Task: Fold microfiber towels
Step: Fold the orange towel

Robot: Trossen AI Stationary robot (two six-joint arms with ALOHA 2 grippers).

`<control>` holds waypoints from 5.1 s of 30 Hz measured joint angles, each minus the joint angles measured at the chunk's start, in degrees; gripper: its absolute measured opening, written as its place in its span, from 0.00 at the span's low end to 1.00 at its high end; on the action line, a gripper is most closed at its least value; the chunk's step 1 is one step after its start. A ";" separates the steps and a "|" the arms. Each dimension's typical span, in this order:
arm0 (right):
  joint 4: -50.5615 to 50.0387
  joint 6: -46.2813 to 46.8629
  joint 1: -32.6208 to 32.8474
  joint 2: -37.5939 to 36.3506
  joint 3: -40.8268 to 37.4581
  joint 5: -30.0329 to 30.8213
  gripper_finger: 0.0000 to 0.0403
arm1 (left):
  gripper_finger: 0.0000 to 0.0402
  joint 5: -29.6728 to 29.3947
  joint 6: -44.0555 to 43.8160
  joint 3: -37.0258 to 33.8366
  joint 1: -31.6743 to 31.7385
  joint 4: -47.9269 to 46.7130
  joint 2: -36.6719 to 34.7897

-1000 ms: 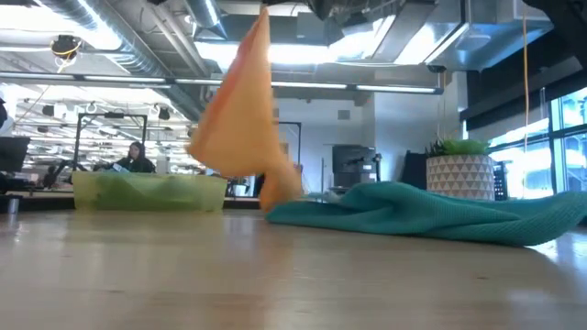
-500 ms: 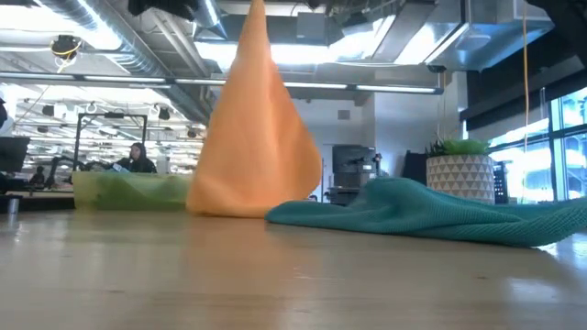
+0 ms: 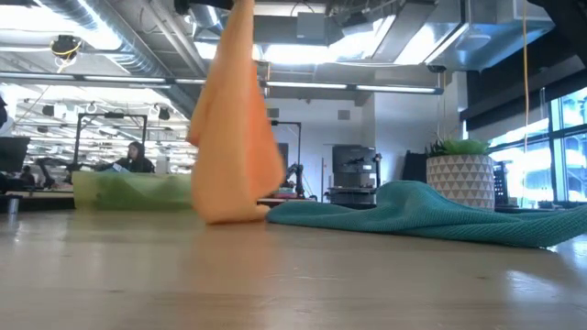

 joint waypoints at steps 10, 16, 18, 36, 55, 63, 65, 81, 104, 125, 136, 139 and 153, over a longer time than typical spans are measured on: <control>-0.08 1.61 -0.01 0.02 -0.02 3.88 0.01 | 0.30 -0.49 -6.36 -0.02 -1.99 0.26 -0.51; 0.25 3.84 -0.01 0.02 -0.02 8.48 0.01 | 0.30 -2.04 -10.31 0.00 -2.01 5.35 -1.89; 1.07 4.79 -0.02 0.02 -0.02 9.63 0.01 | 0.30 -2.02 -10.94 -0.02 -2.03 5.58 -1.87; 4.05 5.62 2.56 1.09 -0.09 14.29 0.01 | 0.30 -20.63 -10.47 0.00 -2.87 11.10 2.43; 2.28 4.49 2.53 0.95 -0.09 15.43 0.01 | 0.30 -24.04 -10.90 0.00 -2.89 4.23 2.41; 2.26 4.50 2.46 0.44 -0.07 15.91 0.01 | 0.30 -24.92 -15.96 0.00 -2.89 -7.83 2.35; 2.22 4.50 2.46 0.44 -0.07 15.91 0.01 | 0.30 -23.64 -16.70 0.00 -2.89 -7.73 2.30; 1.79 10.66 0.17 0.44 -0.07 16.90 0.01 | 0.30 -23.47 -15.34 -1.09 -16.17 -5.15 4.31; 5.23 14.66 2.14 0.40 -13.72 -15.77 0.07 | 0.30 -28.55 -21.03 -6.86 -21.61 -6.05 -6.67; -9.78 1.74 2.97 0.76 -34.61 0.02 0.50 | 0.30 -19.27 -18.99 -6.84 -21.59 2.79 -12.76; 1.25 4.82 3.12 0.83 -58.17 -0.65 0.40 | 0.30 -9.72 -17.95 -6.82 -21.62 6.78 -12.73; 1.02 5.70 3.12 0.31 -62.78 -1.01 0.39 | 0.30 -9.63 -17.94 -6.83 -21.62 6.76 -12.71; -20.59 16.42 -1.95 -3.74 -79.25 19.02 0.39 | 0.30 -9.65 -17.90 -6.82 -21.62 6.74 -12.72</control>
